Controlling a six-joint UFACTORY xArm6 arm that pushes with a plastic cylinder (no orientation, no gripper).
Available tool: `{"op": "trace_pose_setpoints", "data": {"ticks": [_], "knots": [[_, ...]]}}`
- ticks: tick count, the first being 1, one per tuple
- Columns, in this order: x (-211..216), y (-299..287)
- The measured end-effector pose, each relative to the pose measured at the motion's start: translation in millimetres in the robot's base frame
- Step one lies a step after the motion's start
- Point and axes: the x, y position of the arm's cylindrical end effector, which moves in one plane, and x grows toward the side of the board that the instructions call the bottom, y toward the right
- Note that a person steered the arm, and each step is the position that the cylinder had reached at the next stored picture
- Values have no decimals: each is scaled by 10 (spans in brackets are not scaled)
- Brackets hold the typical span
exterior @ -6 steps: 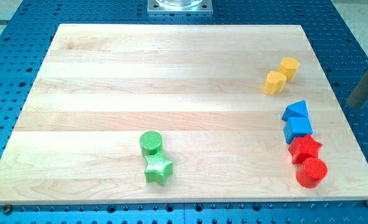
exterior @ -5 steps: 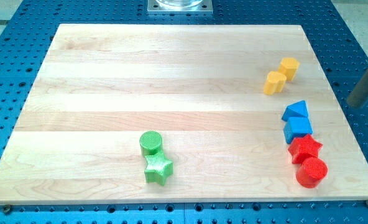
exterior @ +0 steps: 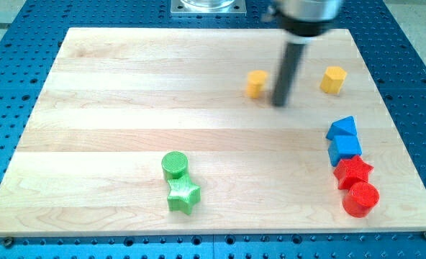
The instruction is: Move the heart towards the left
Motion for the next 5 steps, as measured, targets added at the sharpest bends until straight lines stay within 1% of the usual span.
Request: {"op": "trace_pose_setpoints", "data": {"ticks": [1, 2, 3, 5], "knots": [[63, -425], [-190, 376], [-563, 226], [49, -2307]]}}
